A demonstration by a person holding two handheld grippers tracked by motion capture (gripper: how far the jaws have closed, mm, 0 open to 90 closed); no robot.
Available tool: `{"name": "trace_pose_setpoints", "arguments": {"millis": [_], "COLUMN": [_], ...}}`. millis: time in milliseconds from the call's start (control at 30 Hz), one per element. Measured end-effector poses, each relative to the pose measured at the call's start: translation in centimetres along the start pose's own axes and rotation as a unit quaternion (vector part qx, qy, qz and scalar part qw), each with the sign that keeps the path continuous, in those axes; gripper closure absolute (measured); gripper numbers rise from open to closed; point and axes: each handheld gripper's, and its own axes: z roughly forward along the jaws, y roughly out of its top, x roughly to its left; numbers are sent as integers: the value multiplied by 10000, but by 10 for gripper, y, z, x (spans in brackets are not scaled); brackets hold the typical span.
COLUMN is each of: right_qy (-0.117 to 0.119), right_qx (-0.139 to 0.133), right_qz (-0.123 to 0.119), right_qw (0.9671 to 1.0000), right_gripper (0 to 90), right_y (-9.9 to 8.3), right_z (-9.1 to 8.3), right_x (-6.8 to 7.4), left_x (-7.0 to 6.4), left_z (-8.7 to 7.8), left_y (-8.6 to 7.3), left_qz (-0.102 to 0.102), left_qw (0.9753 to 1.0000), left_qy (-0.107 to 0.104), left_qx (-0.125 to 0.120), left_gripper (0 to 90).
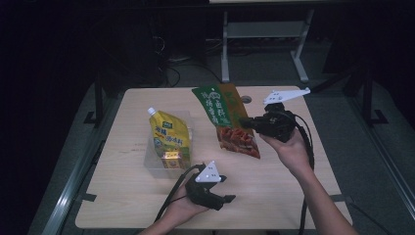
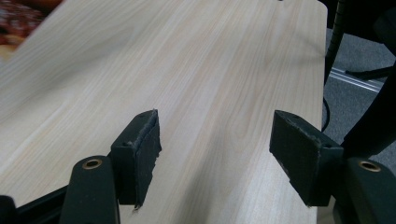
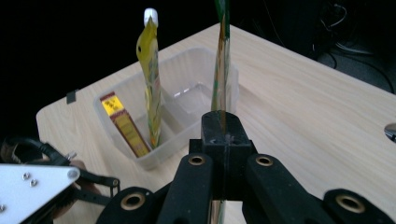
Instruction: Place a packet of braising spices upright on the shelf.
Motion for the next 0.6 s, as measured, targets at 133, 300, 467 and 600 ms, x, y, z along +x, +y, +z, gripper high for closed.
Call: {"name": "trace_pose_setpoints", "arguments": {"millis": [133,300,467,600], "right_qy": [142,304,536,766], "right_qx": [-72,-126,-177,-202], "right_qz": [-9,-17,24,50], "right_qw": [9999,9995,9984,9968], "right_gripper": [900,900,900,900], "right_y": [9,17,23,29], "right_z": [5,13,21,28], "right_x": [0,-1,-5,-10], "left_x": [2,6,8,7], "left_z": [-5,-7,-9,-9], "left_y": [-2,-4,-6,-8], "left_qz": [-67,-66,-62,-78], "left_qw": [10000,9999,10000,9999], "left_qy": [3,37,24,-25], "left_qx": [-47,-67,-63,-94], "left_gripper": [328,328,326,326]}}
